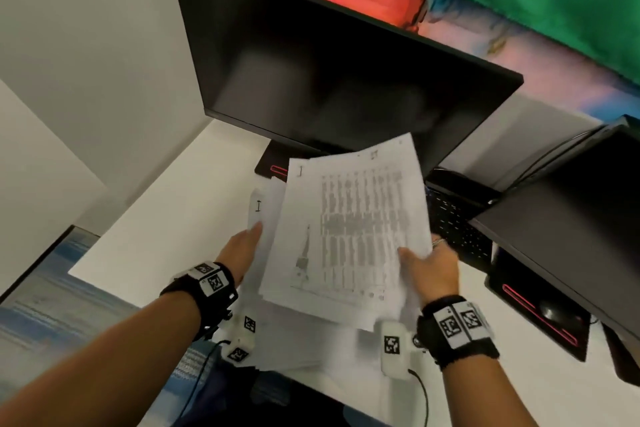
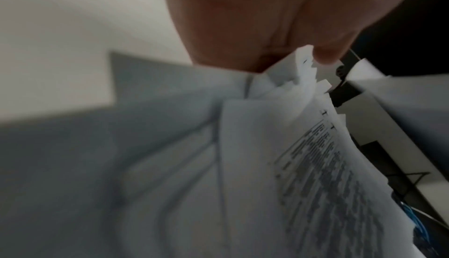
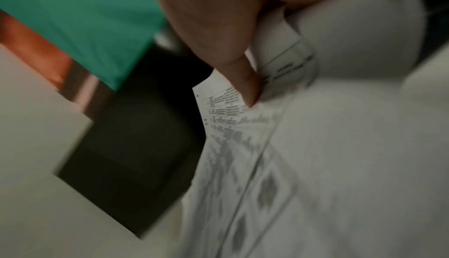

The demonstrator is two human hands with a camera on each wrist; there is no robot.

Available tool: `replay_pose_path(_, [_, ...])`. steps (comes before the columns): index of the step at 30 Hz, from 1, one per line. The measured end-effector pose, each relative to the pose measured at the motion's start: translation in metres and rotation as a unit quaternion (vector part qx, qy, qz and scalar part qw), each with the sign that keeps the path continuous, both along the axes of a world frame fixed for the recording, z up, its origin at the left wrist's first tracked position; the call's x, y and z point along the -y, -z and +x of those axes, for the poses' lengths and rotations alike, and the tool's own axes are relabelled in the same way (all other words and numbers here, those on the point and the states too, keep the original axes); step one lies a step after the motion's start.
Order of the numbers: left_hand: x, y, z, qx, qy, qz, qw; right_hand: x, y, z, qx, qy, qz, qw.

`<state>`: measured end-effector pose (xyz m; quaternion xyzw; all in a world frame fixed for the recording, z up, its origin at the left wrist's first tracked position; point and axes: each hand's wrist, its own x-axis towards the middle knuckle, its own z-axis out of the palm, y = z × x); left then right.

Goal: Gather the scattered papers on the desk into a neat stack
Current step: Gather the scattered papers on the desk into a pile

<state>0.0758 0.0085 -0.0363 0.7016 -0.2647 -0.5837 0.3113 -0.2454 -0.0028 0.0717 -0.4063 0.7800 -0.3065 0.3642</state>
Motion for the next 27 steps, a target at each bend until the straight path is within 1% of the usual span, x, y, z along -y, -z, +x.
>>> replay_pose_path(1, [0.004, 0.002, -0.002, 0.012, 0.002, 0.007, 1.000, 0.001, 0.017, 0.004, -0.010, -0.011, 0.035, 0.999])
replay_pose_path(2, [0.006, -0.007, -0.008, 0.036, 0.009, 0.002, 0.999, 0.001, 0.032, 0.009, -0.022, -0.027, 0.065, 0.997])
replay_pose_path(5, [0.005, -0.030, -0.029, 0.152, 0.074, -0.025, 0.985, -0.006, 0.060, 0.031, -0.063, -0.110, 0.133, 0.983])
replay_pose_path(7, [0.004, -0.029, -0.037, 0.219, 0.127, -0.034, 0.967, -0.012, 0.075, 0.045, -0.076, -0.164, 0.142, 0.973])
replay_pose_path(9, [0.004, -0.026, -0.036, 0.246, 0.149, -0.055, 0.956, -0.015, 0.081, 0.046, -0.078, -0.162, 0.135, 0.974])
replay_pose_path(10, [0.004, -0.027, -0.031, 0.241, 0.140, -0.062, 0.958, -0.016, 0.080, 0.043, -0.086, -0.141, 0.132, 0.977])
replay_pose_path(12, [0.002, -0.031, -0.017, 0.212, 0.103, -0.073, 0.969, -0.020, 0.076, 0.033, -0.129, -0.103, 0.131, 0.977])
replay_pose_path(14, [-0.002, -0.035, 0.003, 0.192, 0.059, -0.075, 0.977, -0.025, 0.074, 0.025, -0.168, -0.095, 0.146, 0.970])
replay_pose_path(17, [-0.007, -0.039, 0.035, 0.202, 0.012, -0.076, 0.976, -0.031, 0.077, 0.033, -0.199, -0.124, 0.188, 0.954])
replay_pose_path(20, [-0.013, -0.048, 0.050, 0.194, 0.009, -0.089, 0.977, -0.032, 0.084, 0.050, -0.284, -0.156, 0.200, 0.925])
replay_pose_path(21, [-0.014, -0.050, 0.053, 0.186, 0.009, -0.090, 0.979, -0.031, 0.086, 0.052, -0.295, -0.157, 0.198, 0.921])
replay_pose_path(22, [-0.015, -0.051, 0.056, 0.174, 0.004, -0.092, 0.980, -0.029, 0.087, 0.053, -0.289, -0.154, 0.199, 0.924])
replay_pose_path(25, [-0.016, -0.045, 0.064, 0.148, -0.009, -0.089, 0.985, -0.020, 0.090, 0.053, -0.230, -0.127, 0.216, 0.940])
replay_pose_path(27, [-0.018, -0.042, 0.069, 0.128, -0.027, -0.091, 0.987, -0.015, 0.090, 0.053, -0.215, -0.105, 0.218, 0.946])
